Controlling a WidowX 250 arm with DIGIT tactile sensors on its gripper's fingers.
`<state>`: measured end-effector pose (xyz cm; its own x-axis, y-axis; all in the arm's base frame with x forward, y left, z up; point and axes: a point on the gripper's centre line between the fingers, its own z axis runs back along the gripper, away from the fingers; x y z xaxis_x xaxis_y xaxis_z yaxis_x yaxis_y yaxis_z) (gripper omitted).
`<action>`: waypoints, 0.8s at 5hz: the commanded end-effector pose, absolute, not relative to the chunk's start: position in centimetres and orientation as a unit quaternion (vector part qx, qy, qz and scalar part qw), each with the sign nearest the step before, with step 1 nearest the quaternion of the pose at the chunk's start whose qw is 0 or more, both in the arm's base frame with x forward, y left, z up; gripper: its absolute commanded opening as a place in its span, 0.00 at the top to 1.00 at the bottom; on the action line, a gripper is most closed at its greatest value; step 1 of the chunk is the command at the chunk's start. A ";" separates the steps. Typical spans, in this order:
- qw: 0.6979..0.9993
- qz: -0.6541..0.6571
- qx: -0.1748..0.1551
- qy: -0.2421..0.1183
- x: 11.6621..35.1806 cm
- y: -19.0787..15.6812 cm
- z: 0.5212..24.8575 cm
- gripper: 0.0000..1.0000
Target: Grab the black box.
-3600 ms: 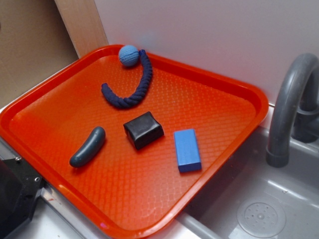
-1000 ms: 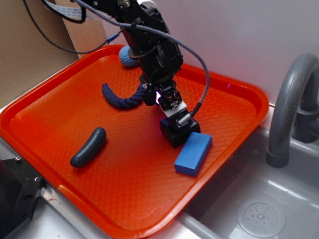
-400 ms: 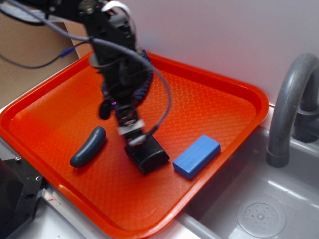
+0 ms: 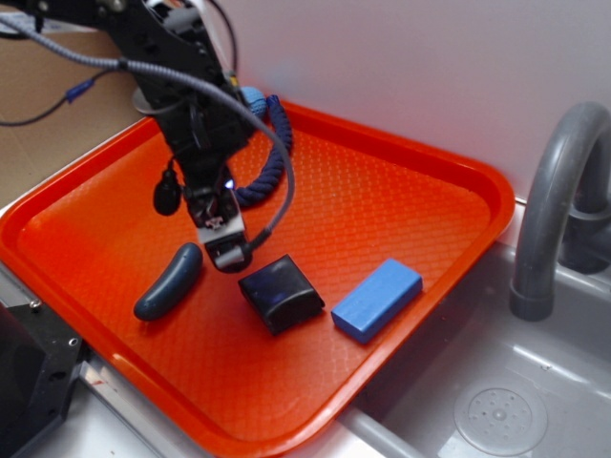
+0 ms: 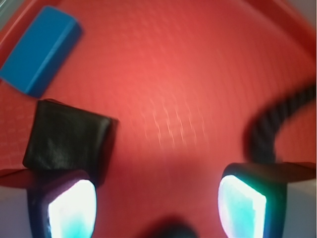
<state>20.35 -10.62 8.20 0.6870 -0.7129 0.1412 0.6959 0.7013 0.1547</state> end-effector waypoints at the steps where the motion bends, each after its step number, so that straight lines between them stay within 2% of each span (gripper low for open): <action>1: 0.795 -0.599 0.036 -0.089 20.0 -14.3 7.9 0.00; 2: 0.716 -0.692 0.001 -0.088 19.1 -14.2 7.9 0.00; 4: 0.716 -0.692 0.001 -0.088 19.1 -14.2 7.9 0.00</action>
